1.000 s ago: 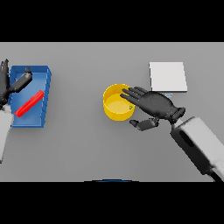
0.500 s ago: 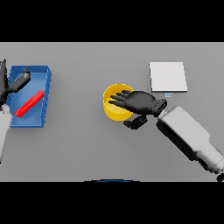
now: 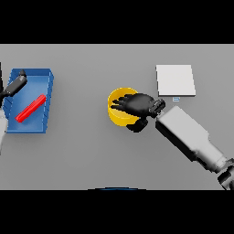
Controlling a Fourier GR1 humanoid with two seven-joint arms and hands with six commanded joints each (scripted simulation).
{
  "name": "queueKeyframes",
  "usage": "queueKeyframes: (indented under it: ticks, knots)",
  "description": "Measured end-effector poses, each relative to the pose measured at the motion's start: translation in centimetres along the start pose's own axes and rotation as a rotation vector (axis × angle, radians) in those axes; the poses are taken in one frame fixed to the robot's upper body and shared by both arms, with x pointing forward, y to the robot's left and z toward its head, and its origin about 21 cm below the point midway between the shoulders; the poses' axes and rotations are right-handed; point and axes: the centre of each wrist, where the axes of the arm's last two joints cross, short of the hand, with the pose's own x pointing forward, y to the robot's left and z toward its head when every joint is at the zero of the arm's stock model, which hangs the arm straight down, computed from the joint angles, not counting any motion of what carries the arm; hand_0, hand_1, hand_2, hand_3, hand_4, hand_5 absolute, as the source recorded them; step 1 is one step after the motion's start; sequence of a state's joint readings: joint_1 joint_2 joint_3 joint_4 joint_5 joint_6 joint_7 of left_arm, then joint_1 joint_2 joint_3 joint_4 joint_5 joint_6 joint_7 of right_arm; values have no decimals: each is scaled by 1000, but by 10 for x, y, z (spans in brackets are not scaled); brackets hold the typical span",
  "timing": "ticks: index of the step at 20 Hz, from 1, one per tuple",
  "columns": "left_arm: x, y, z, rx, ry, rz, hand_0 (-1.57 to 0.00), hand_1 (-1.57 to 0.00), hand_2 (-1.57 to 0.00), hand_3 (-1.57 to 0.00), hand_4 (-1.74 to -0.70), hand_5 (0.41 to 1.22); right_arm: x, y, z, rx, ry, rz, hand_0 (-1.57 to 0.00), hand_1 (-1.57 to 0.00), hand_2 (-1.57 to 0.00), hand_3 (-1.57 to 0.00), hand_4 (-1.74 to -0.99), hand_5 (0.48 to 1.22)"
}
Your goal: Pick up the red beaker and tilt it to pour out 1 green nut into yellow bowl. Pick up the yellow bowl and place it on the metallic measuring scale.
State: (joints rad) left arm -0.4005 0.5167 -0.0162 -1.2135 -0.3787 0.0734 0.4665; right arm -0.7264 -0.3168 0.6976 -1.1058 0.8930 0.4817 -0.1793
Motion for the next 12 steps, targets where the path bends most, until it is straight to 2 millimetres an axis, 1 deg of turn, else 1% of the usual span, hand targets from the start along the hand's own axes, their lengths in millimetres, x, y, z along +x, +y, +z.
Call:
queueKeyframes:
  ticks: [1, 3, 4, 5, 6, 7, 8, 9, 10, 11, 12]
  knots:
    - [2, 1, 0, -1, -7, 3, 1, 1, 1, 1, -744, 697, -3, 2, -1, 22, 8, -1, 1, 1, -3, -28, -1282, 749]
    - [0, -3, 2, -10, -13, -5, 1, 1, 1, 1, -745, 699, -1, 3, -4, 39, 1, -12, 1, 1, -23, -72, -1289, 758]
    - [2, -4, 0, -8, -11, -5, 1, 1, 1, 1, -747, 700, -2, 5, -4, 51, 14, -21, 1, -9, -43, -104, -1293, 776]
    - [2, -3, 1, -3, -14, 4, 1, 1, 1, 1, -750, 701, -4, 2, -4, 59, 32, -38, -26, -36, -71, -141, -1302, 805]
    - [0, -5, 3, -6, -13, -1, 1, 1, 1, 1, -752, 701, -5, 4, -3, 75, 37, -53, -161, -135, -147, -182, -1321, 839]
    - [1, -4, 3, 5, -16, -7, 1, 1, 1, 1, -754, 700, -4, 3, -3, 79, 33, -54, -443, -422, -375, -236, -1351, 915]
    - [-1, -6, 4, -2, -15, -9, 1, 1, 1, 1, -755, 703, -3, 4, -5, 79, 22, -47, -669, -652, -614, -309, -1394, 976]
    - [0, -6, 2, -5, -7, -7, 1, 1, 1, 1, -755, 704, -1, 6, -4, 72, 6, -45, -849, -836, -806, -399, -1463, 1025]
    - [2, -3, 1, -3, -8, -9, 1, 1, 1, 1, -756, 703, 0, 5, -5, 72, -1, -49, -993, -983, -959, -552, -1514, 1064]
    - [2, -5, -1, 0, 0, -12, 1, 1, 1, 1, -756, 701, -2, 6, -5, 77, -11, -53, -1109, -1100, -1081, -706, -1557, 1096]
    - [3, -3, -1, 1, -11, -11, 1, 1, 1, 1, -754, 700, -3, 5, -3, 85, -17, -53, -1201, -1195, -1133, -871, -1594, 1121]
